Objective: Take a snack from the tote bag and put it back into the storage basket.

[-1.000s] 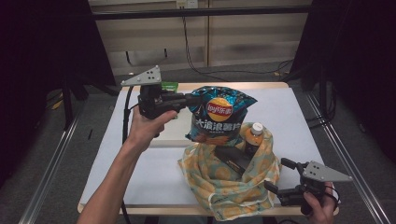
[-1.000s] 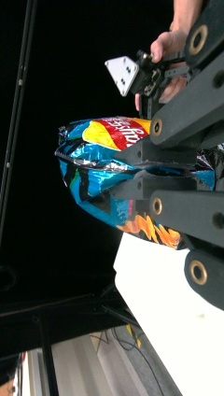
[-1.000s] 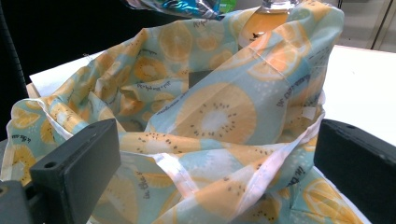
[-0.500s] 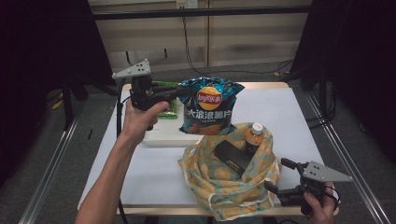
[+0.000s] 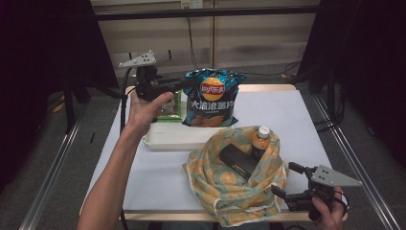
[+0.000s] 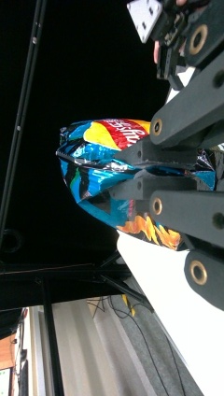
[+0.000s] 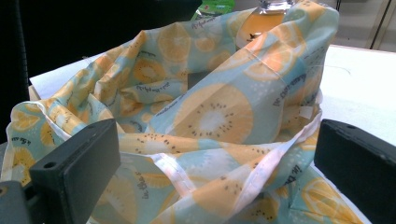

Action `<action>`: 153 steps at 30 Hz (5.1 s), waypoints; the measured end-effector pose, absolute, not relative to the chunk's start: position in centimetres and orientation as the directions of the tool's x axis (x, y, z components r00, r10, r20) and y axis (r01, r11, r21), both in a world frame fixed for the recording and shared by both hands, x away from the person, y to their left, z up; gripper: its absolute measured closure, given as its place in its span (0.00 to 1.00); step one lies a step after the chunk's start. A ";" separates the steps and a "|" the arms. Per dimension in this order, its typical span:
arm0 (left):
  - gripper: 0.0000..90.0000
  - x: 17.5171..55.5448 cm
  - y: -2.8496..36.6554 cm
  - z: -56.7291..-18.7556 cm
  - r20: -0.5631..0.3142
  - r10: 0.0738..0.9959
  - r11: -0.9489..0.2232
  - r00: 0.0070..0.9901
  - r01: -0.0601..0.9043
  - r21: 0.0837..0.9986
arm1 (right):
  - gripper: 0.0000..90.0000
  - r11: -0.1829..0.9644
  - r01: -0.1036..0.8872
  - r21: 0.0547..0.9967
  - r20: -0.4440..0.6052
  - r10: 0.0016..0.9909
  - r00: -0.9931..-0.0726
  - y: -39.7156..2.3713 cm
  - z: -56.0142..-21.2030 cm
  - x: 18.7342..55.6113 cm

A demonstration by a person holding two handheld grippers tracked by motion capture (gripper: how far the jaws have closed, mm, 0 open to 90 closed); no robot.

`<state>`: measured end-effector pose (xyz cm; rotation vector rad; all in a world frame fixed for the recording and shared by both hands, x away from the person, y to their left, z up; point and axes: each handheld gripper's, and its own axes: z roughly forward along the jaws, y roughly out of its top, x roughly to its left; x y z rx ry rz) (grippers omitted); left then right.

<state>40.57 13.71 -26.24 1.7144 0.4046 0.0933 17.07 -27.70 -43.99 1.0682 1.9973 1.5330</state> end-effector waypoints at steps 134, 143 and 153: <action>1.00 49.5 10.1 -44.3 -0.171 0.441 -0.528 0.881 0.408 0.745 | 0.00 0.116 0.324 0.939 0.129 0.754 -0.645 -27.7 -44.0 16.9; 1.00 50.2 9.8 -45.3 -0.179 0.465 -0.571 0.867 0.448 0.688 | 0.00 0.115 0.325 0.939 0.133 0.749 -0.649 -27.7 -44.0 16.9; 1.00 50.7 9.6 -45.6 -0.177 0.496 -0.557 0.850 0.468 0.686 | 0.00 0.116 0.324 0.939 0.131 0.749 -0.650 -27.7 -44.1 17.0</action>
